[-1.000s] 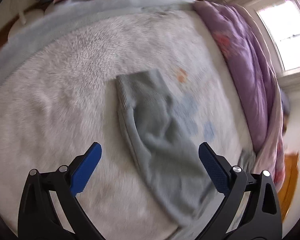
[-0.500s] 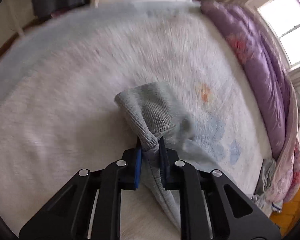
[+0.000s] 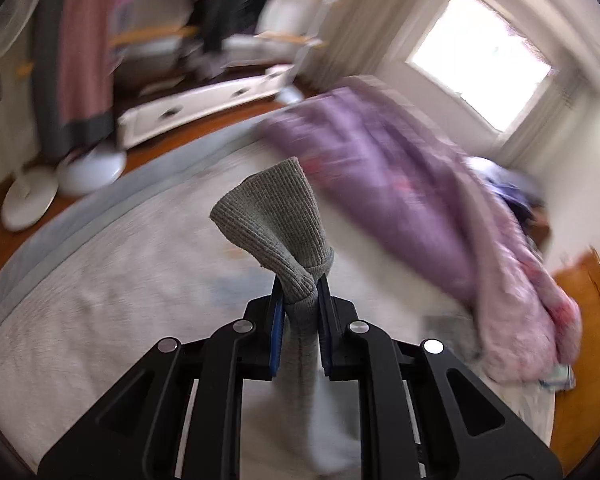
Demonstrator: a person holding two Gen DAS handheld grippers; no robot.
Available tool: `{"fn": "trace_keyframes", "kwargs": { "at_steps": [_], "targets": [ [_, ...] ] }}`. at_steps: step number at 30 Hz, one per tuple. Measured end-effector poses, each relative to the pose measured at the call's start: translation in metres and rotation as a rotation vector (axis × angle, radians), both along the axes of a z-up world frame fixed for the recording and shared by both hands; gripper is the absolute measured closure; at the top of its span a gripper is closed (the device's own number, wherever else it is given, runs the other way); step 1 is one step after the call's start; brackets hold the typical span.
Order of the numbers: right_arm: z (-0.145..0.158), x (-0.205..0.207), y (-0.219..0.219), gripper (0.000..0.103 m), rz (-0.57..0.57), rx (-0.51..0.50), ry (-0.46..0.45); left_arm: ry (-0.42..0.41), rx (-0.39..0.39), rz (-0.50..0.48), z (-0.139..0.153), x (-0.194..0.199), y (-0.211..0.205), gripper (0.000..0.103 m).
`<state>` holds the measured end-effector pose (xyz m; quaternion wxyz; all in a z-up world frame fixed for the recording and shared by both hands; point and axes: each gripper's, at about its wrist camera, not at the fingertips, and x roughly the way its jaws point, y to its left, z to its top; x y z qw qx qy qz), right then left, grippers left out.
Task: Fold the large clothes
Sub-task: 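Lift the sleeve cuff with the left tool while the right tool grasps the other cuff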
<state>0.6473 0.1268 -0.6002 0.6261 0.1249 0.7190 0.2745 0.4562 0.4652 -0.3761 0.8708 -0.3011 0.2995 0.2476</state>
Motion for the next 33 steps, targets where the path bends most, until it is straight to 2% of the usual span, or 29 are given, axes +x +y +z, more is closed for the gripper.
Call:
{"fn": "trace_keyframes", "kwargs": {
  "at_steps": [2, 4, 7, 10, 13, 17, 19, 22, 23, 24, 25, 26, 27, 29, 30, 31, 33],
  "targets": [
    [0.027, 0.013, -0.045, 0.100, 0.002, 0.012, -0.060, -0.053, 0.027, -0.090, 0.025, 0.028, -0.061, 0.089],
    [0.048, 0.028, -0.095, 0.099, -0.011, -0.013, -0.108, -0.075, 0.048, -0.183, 0.035, 0.062, -0.126, 0.089],
    [0.076, 0.050, -0.180, 0.098, -0.053, -0.087, -0.198, -0.086, 0.015, -0.286, 0.023, 0.106, -0.205, 0.089],
    [0.102, 0.081, -0.288, 0.098, -0.127, -0.198, -0.282, -0.038, -0.057, -0.394, -0.016, 0.157, -0.301, 0.089],
    [0.117, 0.110, -0.387, 0.098, -0.225, -0.321, -0.323, 0.046, -0.054, -0.483, -0.063, 0.189, -0.380, 0.089],
    [0.117, 0.142, -0.498, 0.097, -0.354, -0.436, -0.310, 0.175, -0.038, -0.574, -0.126, 0.216, -0.456, 0.089],
    [0.111, 0.149, -0.531, 0.097, -0.412, -0.482, -0.278, 0.254, -0.004, -0.622, -0.157, 0.226, -0.487, 0.089],
    [0.094, 0.162, -0.587, 0.097, -0.502, -0.504, -0.214, 0.391, -0.013, -0.692, -0.211, 0.233, -0.526, 0.088],
    [0.086, 0.164, -0.605, 0.094, -0.542, -0.501, -0.184, 0.419, -0.022, -0.698, -0.223, 0.224, -0.530, 0.088],
    [0.077, 0.165, -0.616, 0.090, -0.577, -0.490, -0.144, 0.435, -0.026, -0.700, -0.231, 0.221, -0.535, 0.087],
    [0.075, 0.164, -0.629, 0.077, -0.603, -0.491, -0.113, 0.459, -0.022, -0.706, -0.239, 0.220, -0.538, 0.086],
    [0.064, 0.163, -0.644, 0.070, -0.649, -0.489, -0.080, 0.487, -0.031, -0.713, -0.246, 0.220, -0.542, 0.086],
    [0.058, 0.163, -0.652, 0.070, -0.669, -0.480, -0.058, 0.483, -0.044, -0.715, -0.248, 0.219, -0.544, 0.084],
    [0.040, 0.163, -0.668, 0.066, -0.713, -0.462, 0.016, 0.479, -0.056, -0.717, -0.247, 0.218, -0.548, 0.072],
    [0.035, 0.163, -0.671, 0.064, -0.732, -0.463, 0.041, 0.471, -0.086, -0.728, -0.245, 0.218, -0.547, 0.068],
    [0.031, 0.164, -0.675, 0.059, -0.741, -0.472, 0.067, 0.457, -0.106, -0.733, -0.241, 0.218, -0.547, 0.059],
    [0.018, 0.167, -0.682, 0.050, -0.777, -0.481, 0.111, 0.395, -0.132, -0.760, -0.227, 0.218, -0.551, 0.049]
  ]
}}
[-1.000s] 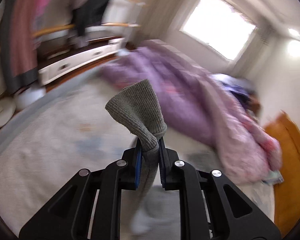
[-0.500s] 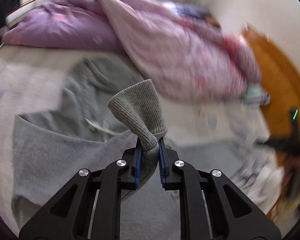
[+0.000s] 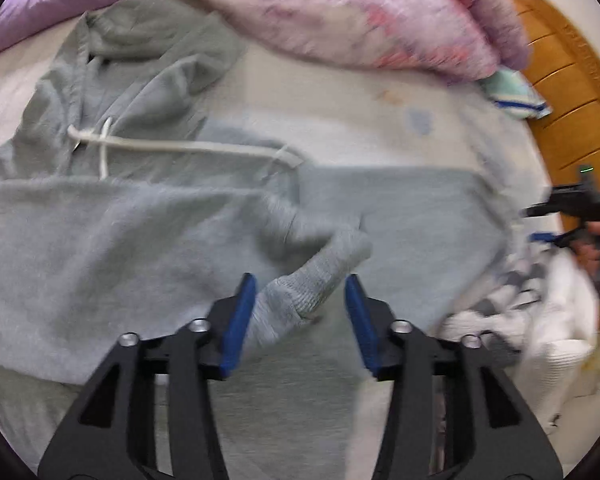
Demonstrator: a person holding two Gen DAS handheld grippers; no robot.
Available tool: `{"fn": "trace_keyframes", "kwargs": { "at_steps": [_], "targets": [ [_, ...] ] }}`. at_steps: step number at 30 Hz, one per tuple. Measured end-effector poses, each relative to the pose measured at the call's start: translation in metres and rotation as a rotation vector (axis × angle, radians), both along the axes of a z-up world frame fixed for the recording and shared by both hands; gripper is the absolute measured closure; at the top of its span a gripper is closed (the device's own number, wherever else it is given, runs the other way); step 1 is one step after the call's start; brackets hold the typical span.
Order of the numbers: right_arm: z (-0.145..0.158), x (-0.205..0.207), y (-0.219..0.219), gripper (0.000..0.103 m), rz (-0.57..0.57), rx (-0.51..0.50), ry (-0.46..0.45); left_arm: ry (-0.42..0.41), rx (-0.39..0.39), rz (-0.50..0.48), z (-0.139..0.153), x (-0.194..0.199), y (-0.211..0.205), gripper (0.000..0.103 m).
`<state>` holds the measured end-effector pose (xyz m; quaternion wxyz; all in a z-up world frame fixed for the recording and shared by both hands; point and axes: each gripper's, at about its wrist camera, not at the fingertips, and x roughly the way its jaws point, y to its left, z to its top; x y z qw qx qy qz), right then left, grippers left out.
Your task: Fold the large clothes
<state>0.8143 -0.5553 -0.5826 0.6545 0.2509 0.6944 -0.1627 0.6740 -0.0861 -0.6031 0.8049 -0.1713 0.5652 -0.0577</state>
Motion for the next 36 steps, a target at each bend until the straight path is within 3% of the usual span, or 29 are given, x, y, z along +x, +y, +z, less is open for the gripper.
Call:
{"fn": "trace_keyframes", "kwargs": {
  "at_steps": [2, 9, 12, 13, 15, 16, 17, 20, 24, 26, 30, 36],
  "targets": [
    [-0.012, 0.004, -0.004, 0.048, -0.029, 0.006, 0.025, -0.043, 0.006, -0.015, 0.011, -0.001, -0.001, 0.036],
    [-0.052, 0.008, -0.010, 0.046, -0.079, -0.014, 0.110, 0.025, 0.083, 0.080, -0.003, -0.001, 0.035, 0.036],
    [-0.057, 0.007, -0.008, 0.047, -0.063, -0.018, 0.092, 0.081, 0.115, 0.098, -0.019, 0.000, 0.046, 0.036],
    [-0.055, 0.006, -0.007, 0.063, -0.056, -0.003, 0.059, 0.103, 0.118, 0.098, -0.025, 0.000, 0.049, 0.036],
    [-0.047, 0.001, -0.002, 0.075, -0.039, -0.020, 0.009, 0.141, 0.102, 0.098, -0.040, 0.001, 0.051, 0.036],
    [-0.042, 0.000, 0.003, 0.088, -0.023, -0.029, -0.020, 0.176, 0.092, 0.091, -0.050, 0.002, 0.052, 0.036],
    [-0.033, -0.002, 0.007, 0.094, -0.006, -0.040, -0.063, 0.215, 0.084, 0.076, -0.059, 0.003, 0.051, 0.036],
    [0.002, -0.009, 0.027, 0.094, 0.072, -0.110, -0.183, 0.209, 0.098, 0.041, -0.066, 0.002, 0.049, 0.035],
    [0.063, -0.034, 0.067, 0.094, 0.151, -0.153, -0.357, 0.200, 0.050, 0.034, -0.060, 0.000, 0.059, 0.034],
    [0.098, -0.049, 0.099, 0.094, 0.209, -0.164, -0.450, 0.184, 0.023, 0.053, -0.047, -0.005, 0.073, 0.034],
    [0.150, -0.074, 0.170, 0.094, 0.292, -0.137, -0.576, 0.135, 0.046, 0.089, -0.013, -0.014, 0.110, 0.032],
    [0.183, -0.126, 0.313, 0.094, 0.464, -0.046, -0.674, 0.110, 0.176, 0.170, 0.027, -0.032, 0.206, 0.030]
  ]
}}
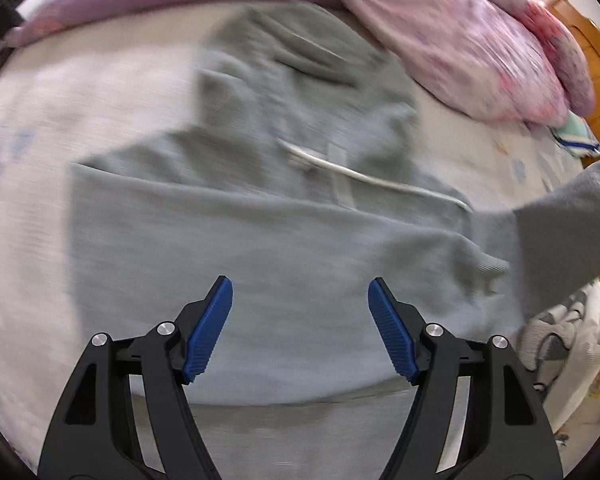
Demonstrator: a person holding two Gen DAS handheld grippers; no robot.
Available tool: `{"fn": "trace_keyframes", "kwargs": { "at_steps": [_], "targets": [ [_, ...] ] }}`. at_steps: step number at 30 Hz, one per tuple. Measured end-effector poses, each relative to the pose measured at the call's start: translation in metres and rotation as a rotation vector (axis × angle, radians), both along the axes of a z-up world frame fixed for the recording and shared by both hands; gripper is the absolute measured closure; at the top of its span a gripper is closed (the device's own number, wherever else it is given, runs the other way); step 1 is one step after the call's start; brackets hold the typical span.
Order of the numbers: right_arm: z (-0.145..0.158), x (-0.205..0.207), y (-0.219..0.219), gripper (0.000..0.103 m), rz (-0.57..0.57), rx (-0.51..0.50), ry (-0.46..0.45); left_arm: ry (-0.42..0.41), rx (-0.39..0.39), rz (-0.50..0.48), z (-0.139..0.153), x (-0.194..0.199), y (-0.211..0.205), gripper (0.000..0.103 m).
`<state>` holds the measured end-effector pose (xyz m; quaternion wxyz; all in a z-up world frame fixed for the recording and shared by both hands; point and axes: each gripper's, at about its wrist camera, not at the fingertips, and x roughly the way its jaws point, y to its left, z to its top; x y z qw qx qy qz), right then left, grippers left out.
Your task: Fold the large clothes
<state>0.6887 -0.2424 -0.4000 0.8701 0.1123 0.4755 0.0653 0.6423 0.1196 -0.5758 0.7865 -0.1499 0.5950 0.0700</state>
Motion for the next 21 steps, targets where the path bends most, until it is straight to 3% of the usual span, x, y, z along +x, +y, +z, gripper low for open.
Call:
{"fn": "trace_keyframes", "kwargs": {
  "at_steps": [7, 11, 18, 21],
  "targets": [
    [-0.026, -0.055, 0.186, 0.094, 0.275, 0.031, 0.067, -0.010, 0.029, 0.130, 0.025, -0.039, 0.104, 0.030],
    [-0.074, -0.087, 0.284, 0.094, 0.402, 0.023, 0.155, -0.011, 0.042, 0.167, 0.029, -0.069, 0.147, 0.030],
    [-0.160, -0.131, 0.379, 0.089, 0.530, -0.060, 0.306, 0.020, 0.034, 0.223, 0.015, -0.107, 0.187, 0.030],
    [-0.181, -0.138, 0.384, 0.076, 0.563, -0.025, 0.389, 0.025, 0.016, 0.247, 0.010, -0.114, 0.193, 0.030]
  ]
}}
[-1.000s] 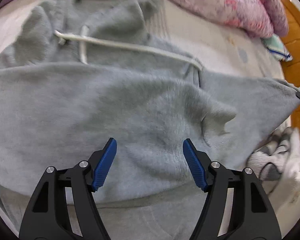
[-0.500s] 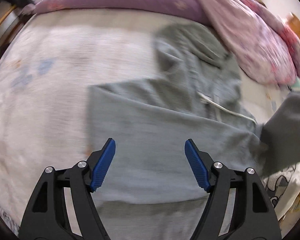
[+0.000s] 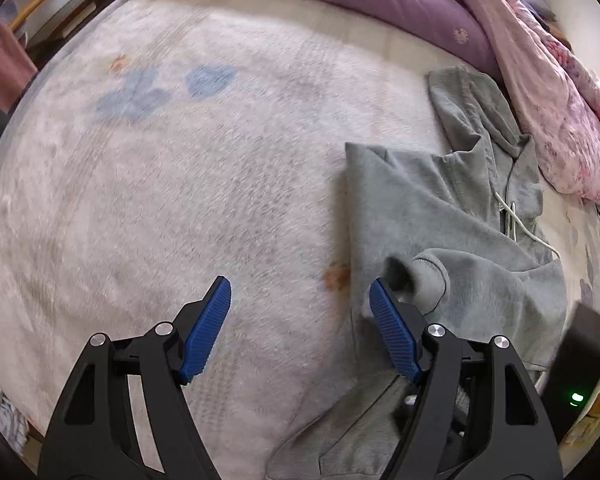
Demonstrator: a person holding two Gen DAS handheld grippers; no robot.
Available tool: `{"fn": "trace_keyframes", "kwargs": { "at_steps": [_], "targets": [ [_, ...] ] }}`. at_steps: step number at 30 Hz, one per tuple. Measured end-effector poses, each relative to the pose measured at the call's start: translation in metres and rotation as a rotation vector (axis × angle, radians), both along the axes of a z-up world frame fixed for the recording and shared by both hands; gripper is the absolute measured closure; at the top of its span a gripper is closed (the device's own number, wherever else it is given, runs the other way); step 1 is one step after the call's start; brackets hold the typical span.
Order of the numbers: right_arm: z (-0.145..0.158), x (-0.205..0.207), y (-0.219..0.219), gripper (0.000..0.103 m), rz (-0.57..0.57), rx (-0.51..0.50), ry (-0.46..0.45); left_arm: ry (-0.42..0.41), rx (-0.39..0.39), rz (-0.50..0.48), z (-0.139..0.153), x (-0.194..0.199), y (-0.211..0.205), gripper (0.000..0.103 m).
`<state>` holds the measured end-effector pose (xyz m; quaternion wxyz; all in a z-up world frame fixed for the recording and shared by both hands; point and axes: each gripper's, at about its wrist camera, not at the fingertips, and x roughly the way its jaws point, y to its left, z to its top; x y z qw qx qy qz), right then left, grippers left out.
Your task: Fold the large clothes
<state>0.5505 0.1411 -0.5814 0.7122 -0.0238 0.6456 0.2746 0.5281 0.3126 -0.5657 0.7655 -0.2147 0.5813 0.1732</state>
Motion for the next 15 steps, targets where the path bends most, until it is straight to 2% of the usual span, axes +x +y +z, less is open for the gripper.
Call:
{"fn": "trace_keyframes", "kwargs": {
  "at_steps": [2, 4, 6, 7, 10, 13, 15],
  "targets": [
    [0.007, -0.004, -0.005, 0.053, 0.008, 0.076, 0.014, -0.008, -0.003, 0.010, 0.000, -0.003, 0.001, 0.030],
    [0.019, -0.008, -0.015, 0.050, 0.015, 0.102, -0.004, -0.009, -0.015, 0.015, -0.001, -0.003, 0.000, 0.030],
    [0.033, -0.010, -0.035, 0.049, 0.013, 0.146, 0.000, -0.019, -0.049, 0.020, -0.003, 0.000, -0.006, 0.030],
    [0.041, -0.007, -0.047, 0.049, 0.009, 0.135, -0.025, -0.021, -0.066, 0.013, -0.003, 0.003, -0.011, 0.030],
    [0.056, 0.001, -0.095, 0.050, -0.036, 0.069, -0.098, -0.043, -0.121, -0.045, -0.006, 0.017, -0.036, 0.030],
    [0.058, 0.017, -0.150, 0.051, -0.106, -0.032, -0.153, -0.062, -0.232, -0.116, -0.018, 0.034, -0.073, 0.030],
    [0.050, 0.036, -0.189, 0.060, -0.157, -0.096, -0.160, -0.060, -0.267, -0.172, -0.029, 0.042, -0.096, 0.030]
  ]
}}
